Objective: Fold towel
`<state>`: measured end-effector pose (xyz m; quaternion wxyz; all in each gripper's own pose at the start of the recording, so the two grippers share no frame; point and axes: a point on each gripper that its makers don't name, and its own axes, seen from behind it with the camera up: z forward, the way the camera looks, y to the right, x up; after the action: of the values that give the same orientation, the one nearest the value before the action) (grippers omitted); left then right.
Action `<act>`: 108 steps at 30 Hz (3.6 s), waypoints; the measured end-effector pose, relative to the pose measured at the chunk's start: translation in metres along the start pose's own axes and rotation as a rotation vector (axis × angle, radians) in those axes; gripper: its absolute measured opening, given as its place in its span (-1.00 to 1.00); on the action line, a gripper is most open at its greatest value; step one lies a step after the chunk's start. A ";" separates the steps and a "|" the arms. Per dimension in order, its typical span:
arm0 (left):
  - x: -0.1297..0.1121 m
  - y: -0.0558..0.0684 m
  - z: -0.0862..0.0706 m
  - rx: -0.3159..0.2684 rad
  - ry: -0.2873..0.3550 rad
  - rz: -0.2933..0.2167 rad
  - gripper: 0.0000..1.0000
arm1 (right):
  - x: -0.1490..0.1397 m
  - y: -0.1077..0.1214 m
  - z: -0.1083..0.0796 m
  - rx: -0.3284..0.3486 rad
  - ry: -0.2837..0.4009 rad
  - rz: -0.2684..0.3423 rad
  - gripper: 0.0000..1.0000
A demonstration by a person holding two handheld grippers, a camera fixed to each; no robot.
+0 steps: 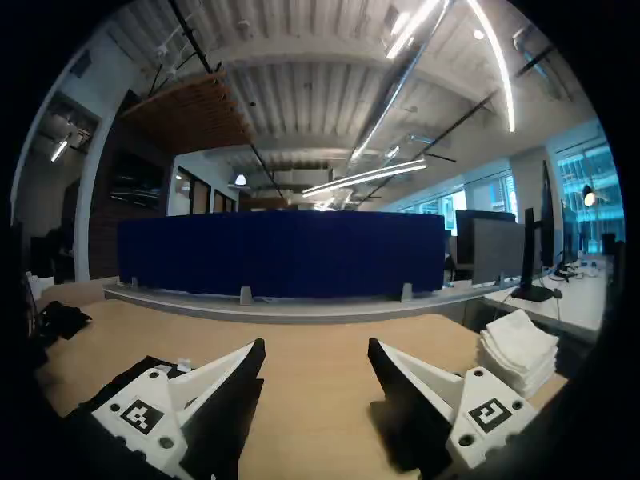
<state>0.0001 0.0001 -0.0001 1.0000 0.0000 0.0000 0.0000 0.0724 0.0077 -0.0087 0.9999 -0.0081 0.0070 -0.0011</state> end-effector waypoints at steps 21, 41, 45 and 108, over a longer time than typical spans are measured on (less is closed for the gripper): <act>0.060 0.026 -0.015 -0.016 -0.047 0.053 0.81 | 0.095 0.000 -0.010 0.019 -0.010 -0.028 1.00; 0.070 0.035 -0.002 -0.102 -0.145 0.141 0.81 | 0.104 -0.014 -0.014 0.117 -0.112 -0.100 1.00; 0.069 0.041 -0.004 -0.153 -0.183 0.171 0.81 | 0.103 -0.021 -0.018 0.173 -0.155 -0.137 1.00; -0.172 0.127 -0.089 -0.632 -0.701 0.378 0.82 | -0.158 -0.082 -0.094 0.585 -0.708 -0.337 1.00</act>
<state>-0.1718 0.1275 -0.0895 0.8735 -0.3025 -0.3357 0.1811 -0.0870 -0.0759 -0.0992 0.8870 0.2725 -0.3357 -0.1619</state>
